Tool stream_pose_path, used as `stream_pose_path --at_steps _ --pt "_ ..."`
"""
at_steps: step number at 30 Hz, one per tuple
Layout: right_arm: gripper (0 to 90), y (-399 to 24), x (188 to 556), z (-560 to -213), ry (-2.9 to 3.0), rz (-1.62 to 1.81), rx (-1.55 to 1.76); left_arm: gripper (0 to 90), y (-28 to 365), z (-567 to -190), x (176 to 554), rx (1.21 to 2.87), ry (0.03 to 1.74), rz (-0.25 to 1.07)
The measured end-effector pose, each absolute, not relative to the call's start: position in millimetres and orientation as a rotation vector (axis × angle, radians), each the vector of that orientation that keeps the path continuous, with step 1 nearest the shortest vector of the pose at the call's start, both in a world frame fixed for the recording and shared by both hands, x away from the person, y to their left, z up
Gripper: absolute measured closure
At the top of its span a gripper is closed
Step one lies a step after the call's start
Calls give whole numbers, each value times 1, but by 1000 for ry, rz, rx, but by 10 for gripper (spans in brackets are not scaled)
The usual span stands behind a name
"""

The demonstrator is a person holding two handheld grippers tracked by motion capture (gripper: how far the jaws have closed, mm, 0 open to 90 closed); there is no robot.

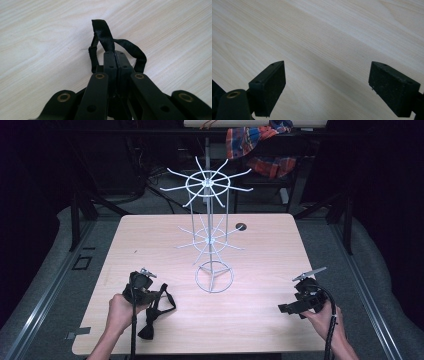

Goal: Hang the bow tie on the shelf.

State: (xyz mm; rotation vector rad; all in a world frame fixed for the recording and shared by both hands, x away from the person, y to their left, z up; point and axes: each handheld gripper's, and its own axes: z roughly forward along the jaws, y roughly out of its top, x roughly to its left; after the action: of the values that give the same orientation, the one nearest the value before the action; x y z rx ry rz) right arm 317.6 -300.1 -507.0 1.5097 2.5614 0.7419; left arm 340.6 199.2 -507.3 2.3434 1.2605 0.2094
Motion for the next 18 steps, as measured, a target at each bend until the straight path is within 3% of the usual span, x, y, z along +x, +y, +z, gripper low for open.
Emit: stream_pose_path --at_steps 18 --pt "136 -305 319 -507 2552 762 1542 892 202 -485 334 2273 1237 293"
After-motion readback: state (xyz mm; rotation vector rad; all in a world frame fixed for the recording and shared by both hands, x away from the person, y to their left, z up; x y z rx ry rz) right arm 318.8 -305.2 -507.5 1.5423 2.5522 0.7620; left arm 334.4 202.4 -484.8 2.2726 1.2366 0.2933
